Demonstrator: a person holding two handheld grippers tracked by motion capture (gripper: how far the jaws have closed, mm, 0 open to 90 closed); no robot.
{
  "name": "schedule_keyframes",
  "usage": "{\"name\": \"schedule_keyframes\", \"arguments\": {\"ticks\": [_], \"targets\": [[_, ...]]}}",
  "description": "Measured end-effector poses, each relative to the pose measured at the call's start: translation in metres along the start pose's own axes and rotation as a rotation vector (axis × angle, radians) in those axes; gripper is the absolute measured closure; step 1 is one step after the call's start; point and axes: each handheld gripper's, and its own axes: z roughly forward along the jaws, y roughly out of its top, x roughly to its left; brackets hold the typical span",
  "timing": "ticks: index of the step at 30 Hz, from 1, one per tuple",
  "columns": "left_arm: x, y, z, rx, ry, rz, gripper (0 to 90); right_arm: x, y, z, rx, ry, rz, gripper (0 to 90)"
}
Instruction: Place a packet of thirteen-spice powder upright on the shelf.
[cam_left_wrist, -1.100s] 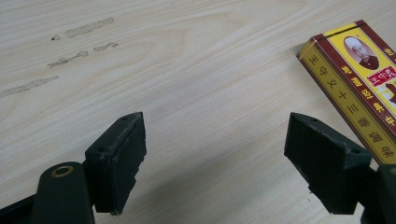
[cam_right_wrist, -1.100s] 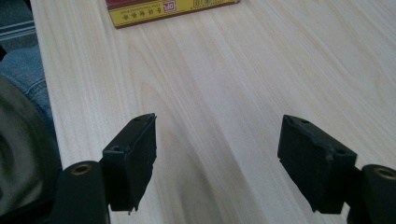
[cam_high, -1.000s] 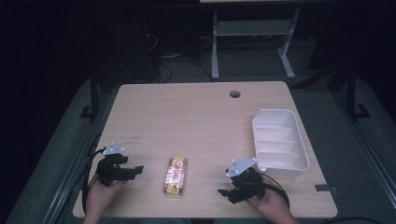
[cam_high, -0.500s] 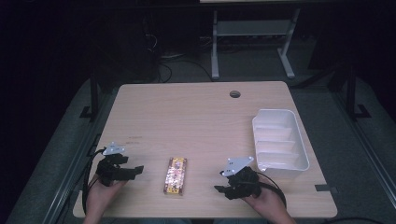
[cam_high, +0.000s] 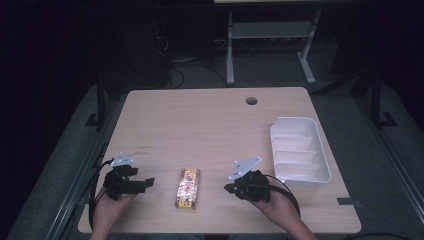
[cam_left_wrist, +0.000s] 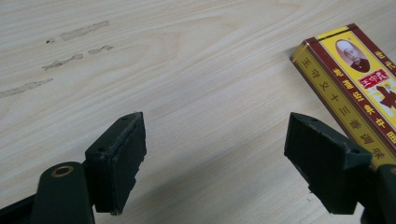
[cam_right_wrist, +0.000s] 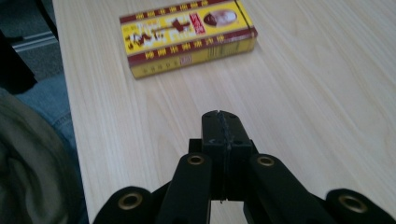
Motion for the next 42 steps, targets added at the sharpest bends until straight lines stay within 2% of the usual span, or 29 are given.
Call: {"name": "schedule_keyframes", "arguments": {"ticks": [4, 11, 14, 26, 42], "targets": [[-0.001, 0.0, 0.0, -0.004, -0.002, 0.002, 20.6, 0.005, 0.013, 0.009, 0.004, 0.023, -0.026, 89.7], [-0.002, 0.001, 0.0, -0.008, -0.008, 0.002, 20.7, 0.02, 0.028, 0.035, 0.049, 0.063, -0.086, 89.7], [-0.003, 0.001, 0.0, -0.011, -0.011, 0.005, 20.6, 0.023, 0.031, 0.045, 0.071, 0.088, -0.098, 89.8], [-0.005, 0.002, -0.001, -0.017, -0.02, 0.012, 20.6, 0.032, 0.037, 0.075, 0.138, 0.134, -0.124, 89.7], [-0.008, 0.003, -0.001, -0.023, -0.034, 0.015, 20.7, 0.043, 0.053, 0.091, 0.102, 0.159, -0.139, 89.7]]}}
